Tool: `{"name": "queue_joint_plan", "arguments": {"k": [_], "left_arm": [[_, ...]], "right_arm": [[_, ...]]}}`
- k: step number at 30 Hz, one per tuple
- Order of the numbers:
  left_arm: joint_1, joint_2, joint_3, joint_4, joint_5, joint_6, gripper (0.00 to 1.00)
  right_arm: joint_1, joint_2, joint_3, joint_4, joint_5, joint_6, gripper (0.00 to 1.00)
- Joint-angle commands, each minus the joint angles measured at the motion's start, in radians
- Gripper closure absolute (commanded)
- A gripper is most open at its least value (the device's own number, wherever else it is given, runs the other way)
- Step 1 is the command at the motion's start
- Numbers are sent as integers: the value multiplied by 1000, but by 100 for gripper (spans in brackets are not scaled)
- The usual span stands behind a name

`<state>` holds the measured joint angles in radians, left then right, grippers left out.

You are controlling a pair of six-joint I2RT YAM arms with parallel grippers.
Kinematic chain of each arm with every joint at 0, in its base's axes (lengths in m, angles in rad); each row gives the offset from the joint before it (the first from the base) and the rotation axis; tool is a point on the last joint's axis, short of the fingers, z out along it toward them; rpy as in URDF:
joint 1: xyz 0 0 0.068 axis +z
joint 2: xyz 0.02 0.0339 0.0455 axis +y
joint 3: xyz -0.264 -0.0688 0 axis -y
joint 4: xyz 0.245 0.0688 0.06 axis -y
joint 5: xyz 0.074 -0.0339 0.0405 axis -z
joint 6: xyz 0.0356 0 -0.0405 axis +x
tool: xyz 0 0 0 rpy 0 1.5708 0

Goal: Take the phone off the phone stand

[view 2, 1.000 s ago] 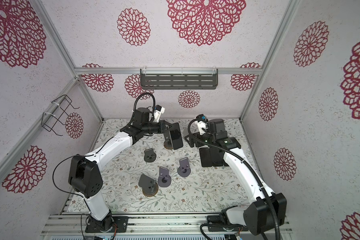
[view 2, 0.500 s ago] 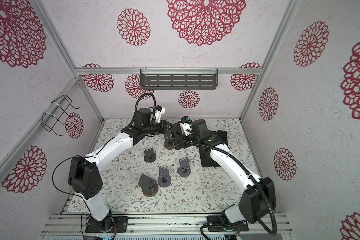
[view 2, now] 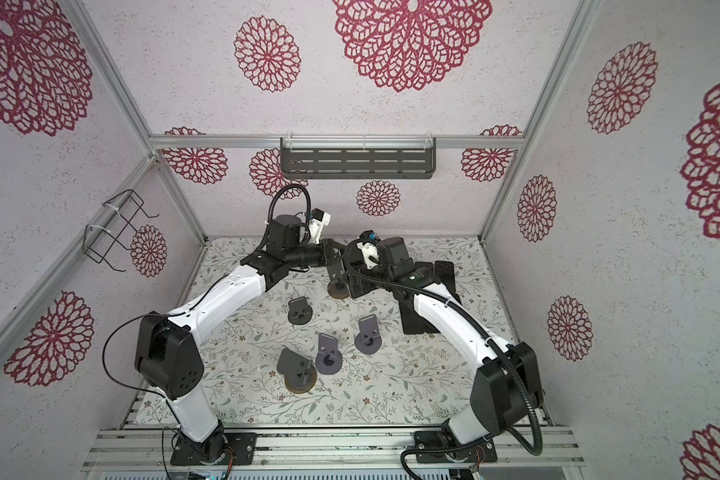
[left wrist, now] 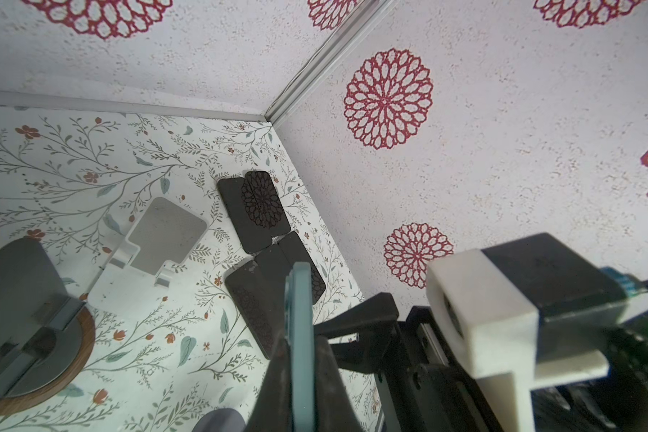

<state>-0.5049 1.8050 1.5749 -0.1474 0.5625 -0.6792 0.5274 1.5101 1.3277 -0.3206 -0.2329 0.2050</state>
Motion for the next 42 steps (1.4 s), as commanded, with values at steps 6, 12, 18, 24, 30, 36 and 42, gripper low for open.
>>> {"name": "queue_joint_plan", "arguments": {"k": [6,12,18,24,30,36,42], "left_arm": [[-14,-48,22,31,-14,14,100],[-14,-47,22,40,-10,19,87],[-11,-47,36,26,-22,41,55],[5,-44,116,-97,-85,102,41],[91,-136,116,-223,-137,180,40],[195,-277,46,-401,-175,303,40],[257,-365,9,-618,-311,480,40]], "right_arm": [[16,-7,9,61,79,66,35],[16,-14,7,66,89,66,41],[16,-28,13,51,82,61,48],[11,-54,16,34,107,62,51],[-36,-104,11,-26,153,42,56],[-161,-131,-15,-97,146,33,67],[-286,-65,37,-222,184,-27,86]]}}
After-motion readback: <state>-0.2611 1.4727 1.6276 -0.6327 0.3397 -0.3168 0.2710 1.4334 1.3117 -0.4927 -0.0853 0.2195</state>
